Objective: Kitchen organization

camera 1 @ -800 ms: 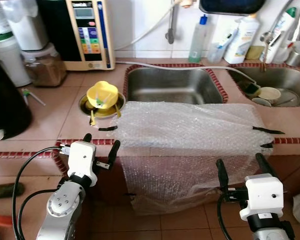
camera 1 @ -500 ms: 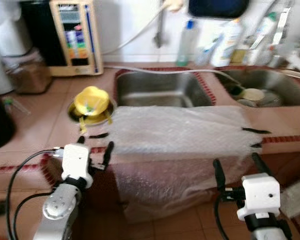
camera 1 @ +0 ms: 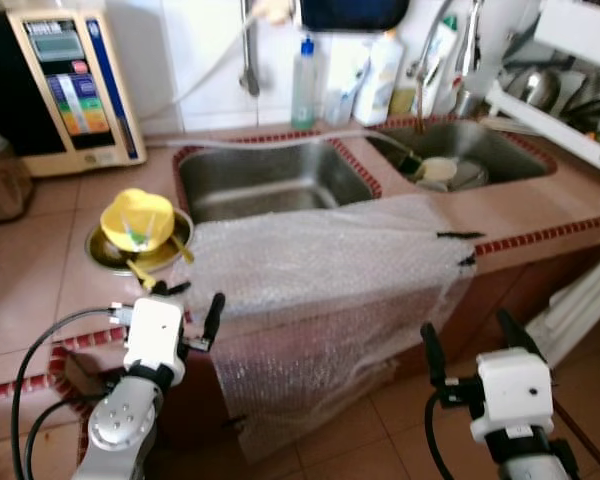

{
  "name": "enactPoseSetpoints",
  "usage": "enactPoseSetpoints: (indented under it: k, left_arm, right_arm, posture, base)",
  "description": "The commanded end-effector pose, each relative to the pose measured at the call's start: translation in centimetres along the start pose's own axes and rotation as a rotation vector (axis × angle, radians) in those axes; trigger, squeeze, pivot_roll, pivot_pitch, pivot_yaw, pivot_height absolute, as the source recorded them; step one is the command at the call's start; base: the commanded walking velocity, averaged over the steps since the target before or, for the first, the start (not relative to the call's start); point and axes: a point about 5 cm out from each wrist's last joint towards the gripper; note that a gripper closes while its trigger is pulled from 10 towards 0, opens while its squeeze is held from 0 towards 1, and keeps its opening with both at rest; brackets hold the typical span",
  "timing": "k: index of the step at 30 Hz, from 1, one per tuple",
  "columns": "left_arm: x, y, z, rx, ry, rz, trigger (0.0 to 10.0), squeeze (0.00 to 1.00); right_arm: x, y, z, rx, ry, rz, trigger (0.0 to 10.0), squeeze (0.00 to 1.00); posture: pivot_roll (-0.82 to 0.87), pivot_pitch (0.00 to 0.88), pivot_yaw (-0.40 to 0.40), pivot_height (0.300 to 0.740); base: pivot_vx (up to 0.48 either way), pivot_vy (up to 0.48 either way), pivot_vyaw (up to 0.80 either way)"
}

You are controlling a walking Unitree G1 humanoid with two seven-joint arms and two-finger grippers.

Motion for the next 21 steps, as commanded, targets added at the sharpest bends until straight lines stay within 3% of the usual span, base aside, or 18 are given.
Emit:
enactPoseSetpoints:
  k: [1,12,21]
  left_arm:
    - [0.4,-0.2,-0.2,0.013,-0.019,0.02,10.0,0.0]
    - [0.5,-0.3,-0.5,0.028,-0.043,0.035,10.0,0.0]
    - [2.2,-1.6,-0.4,0.037,0.009,0.086,10.0,0.0]
  right_arm:
    - [0.1,-0.1,-0.3,0.028,0.023,0.013,10.0,0.0]
    - [0.1,0.0,-0.3,0.023,0.019,0.009,10.0,0.0]
    - [0.3,-0.4,0.3,0.008,0.02,0.025,10.0,0.0]
  posture:
    - [0.07,0.0,-0.006,0.74]
    - [0.07,0.0,0.0,0.74]
    - [0.07,0.0,-0.002,0.74]
  base:
    - [0.0,0.0,0.79]
    - [0.0,0.0,0.72]
    - [0.0,0.0,0.0]
Point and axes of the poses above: a point about 5 cm out from each wrist's last joint towards the gripper, its own y axis pointing back from the gripper into the wrist, its own x axis along the axis of the wrist's last joint, z = x × y, and after that the axes turned 4 degrees about y, right-handed
